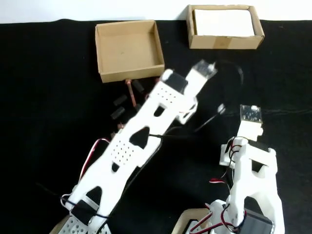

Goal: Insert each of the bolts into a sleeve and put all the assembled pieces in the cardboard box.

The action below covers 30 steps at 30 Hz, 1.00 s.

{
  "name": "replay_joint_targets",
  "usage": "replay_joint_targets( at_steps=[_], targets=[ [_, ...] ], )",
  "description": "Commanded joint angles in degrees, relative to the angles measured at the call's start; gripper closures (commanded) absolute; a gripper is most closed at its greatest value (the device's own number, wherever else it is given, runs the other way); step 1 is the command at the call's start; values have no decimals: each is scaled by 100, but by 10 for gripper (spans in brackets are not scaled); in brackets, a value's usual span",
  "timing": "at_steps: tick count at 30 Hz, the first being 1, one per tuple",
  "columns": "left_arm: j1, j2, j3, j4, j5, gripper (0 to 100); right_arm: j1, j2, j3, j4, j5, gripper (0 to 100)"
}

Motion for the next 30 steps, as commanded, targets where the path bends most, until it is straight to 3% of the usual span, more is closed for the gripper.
replay_joint_targets(
  at_steps=[1, 9, 15, 24, 30],
  targets=[
    [-374, 110, -242, -334, 281, 790, 40, -180, 13, -40, -26, 991],
    [-242, 180, -207, -677, 255, 800, 40, -180, 13, -13, -26, 991],
    [-295, 180, -198, -668, 255, 997, 40, -207, 92, -13, -26, 991],
    [-268, -207, -1095, 378, 264, 991, 40, -242, 92, 4, -26, 991],
    [-145, -1103, -1095, 466, 264, 991, 40, -251, 31, 479, -26, 991]
  ],
)
